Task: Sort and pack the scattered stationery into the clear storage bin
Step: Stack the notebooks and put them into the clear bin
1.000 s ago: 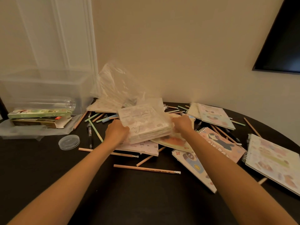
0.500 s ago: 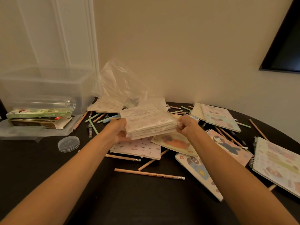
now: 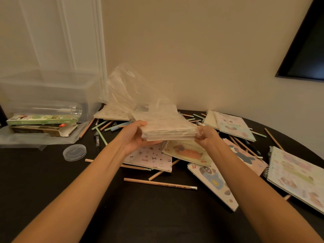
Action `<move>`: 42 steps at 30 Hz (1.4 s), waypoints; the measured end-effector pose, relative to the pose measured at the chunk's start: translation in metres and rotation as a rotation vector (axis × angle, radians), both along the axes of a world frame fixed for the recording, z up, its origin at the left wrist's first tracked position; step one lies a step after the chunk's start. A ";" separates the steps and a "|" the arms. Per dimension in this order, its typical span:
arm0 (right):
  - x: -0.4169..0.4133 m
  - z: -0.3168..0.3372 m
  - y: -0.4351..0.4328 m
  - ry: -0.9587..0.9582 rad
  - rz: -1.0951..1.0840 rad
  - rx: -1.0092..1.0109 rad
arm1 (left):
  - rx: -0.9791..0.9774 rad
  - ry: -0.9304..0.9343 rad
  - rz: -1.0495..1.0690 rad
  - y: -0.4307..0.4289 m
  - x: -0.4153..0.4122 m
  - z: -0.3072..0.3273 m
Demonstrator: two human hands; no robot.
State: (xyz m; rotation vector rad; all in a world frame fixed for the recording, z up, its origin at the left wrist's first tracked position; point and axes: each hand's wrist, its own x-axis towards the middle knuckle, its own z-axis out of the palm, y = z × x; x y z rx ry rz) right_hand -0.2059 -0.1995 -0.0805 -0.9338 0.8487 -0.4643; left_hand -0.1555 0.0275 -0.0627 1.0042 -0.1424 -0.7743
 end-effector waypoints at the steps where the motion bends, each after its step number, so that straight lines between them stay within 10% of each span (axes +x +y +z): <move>1: -0.007 0.006 0.003 -0.020 0.009 -0.012 | -0.027 -0.023 -0.006 0.002 -0.007 0.003; 12: -0.056 0.057 0.046 -0.203 0.075 -0.188 | -0.154 -0.160 0.031 0.019 -0.035 0.043; 29: 0.088 0.111 0.082 -0.632 0.337 0.120 | -0.235 -0.148 0.146 0.018 0.085 0.091; 42: 0.192 0.244 0.118 -0.283 0.216 0.147 | 0.449 -0.305 0.109 0.077 0.191 0.221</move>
